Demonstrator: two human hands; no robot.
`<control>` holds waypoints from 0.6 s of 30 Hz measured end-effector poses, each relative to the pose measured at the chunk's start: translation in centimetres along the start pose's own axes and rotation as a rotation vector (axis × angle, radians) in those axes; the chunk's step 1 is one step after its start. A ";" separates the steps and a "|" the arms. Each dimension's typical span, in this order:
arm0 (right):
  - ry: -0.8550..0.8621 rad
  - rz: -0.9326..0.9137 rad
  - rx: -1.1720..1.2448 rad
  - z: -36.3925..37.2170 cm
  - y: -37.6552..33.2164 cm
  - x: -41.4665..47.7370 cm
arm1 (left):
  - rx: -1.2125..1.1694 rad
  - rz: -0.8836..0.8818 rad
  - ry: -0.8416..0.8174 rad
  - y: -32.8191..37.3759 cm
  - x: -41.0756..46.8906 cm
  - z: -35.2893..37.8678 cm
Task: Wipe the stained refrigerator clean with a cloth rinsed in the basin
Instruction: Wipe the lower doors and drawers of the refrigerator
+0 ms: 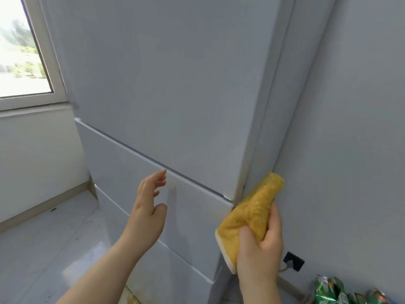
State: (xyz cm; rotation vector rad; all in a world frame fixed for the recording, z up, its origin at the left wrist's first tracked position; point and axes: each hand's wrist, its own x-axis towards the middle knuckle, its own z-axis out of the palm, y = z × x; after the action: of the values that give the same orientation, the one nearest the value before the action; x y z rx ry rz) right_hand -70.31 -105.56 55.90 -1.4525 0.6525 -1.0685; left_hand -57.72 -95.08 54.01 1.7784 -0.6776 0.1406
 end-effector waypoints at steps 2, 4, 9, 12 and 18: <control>0.109 -0.341 -0.003 1.9 -2.0 0.1 | 0.031 0.001 0.024 -0.4 2.0 -2.2; 0.139 -0.730 -0.118 3.8 -3.2 1.4 | 0.104 0.003 0.002 -0.3 4.4 -3.9; 0.317 -1.141 -0.724 10.0 -3.9 4.1 | 0.201 0.082 -0.056 -0.2 8.8 -6.3; 0.163 -1.288 -1.037 13.4 -2.6 4.0 | 0.202 0.148 -0.138 -0.9 9.1 -7.3; 0.184 -1.564 -1.351 13.7 -8.7 7.0 | 0.167 0.118 -0.107 -2.3 11.6 -11.0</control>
State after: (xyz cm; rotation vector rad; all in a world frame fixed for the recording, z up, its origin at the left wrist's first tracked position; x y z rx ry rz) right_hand -56.77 -103.75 67.10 -3.2966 0.1642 -2.0878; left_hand -44.32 -88.99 60.57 1.9164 -0.8693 0.1879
